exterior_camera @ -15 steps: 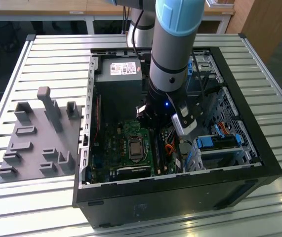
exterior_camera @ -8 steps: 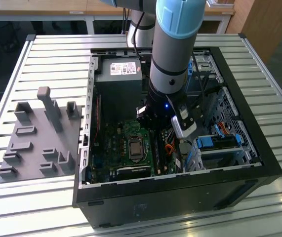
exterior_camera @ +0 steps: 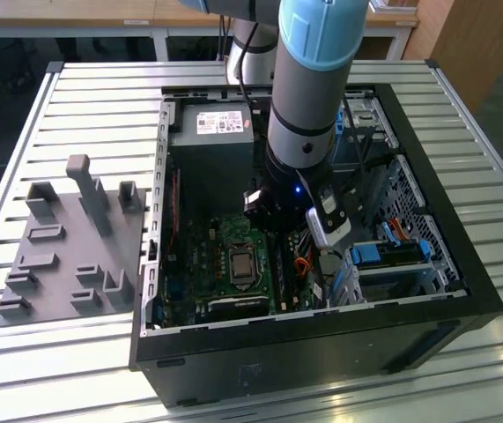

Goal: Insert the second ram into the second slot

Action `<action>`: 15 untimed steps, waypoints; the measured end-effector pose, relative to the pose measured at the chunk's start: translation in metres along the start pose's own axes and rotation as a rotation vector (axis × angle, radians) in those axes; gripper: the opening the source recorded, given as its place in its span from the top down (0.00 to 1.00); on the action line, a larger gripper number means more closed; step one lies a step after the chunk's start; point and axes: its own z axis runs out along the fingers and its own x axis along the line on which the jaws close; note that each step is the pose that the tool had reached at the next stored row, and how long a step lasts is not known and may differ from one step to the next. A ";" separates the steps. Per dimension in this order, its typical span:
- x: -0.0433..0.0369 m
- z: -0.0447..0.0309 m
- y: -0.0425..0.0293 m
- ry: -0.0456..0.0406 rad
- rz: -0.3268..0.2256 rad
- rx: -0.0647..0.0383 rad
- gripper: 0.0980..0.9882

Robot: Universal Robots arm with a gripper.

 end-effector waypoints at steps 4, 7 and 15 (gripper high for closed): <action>-0.0009 0.0044 -0.0001 0.0017 -0.025 -0.001 0.96; -0.0011 0.0055 0.0000 0.0025 -0.046 -0.001 0.96; -0.0012 0.0076 0.0003 0.0027 -0.046 -0.006 0.96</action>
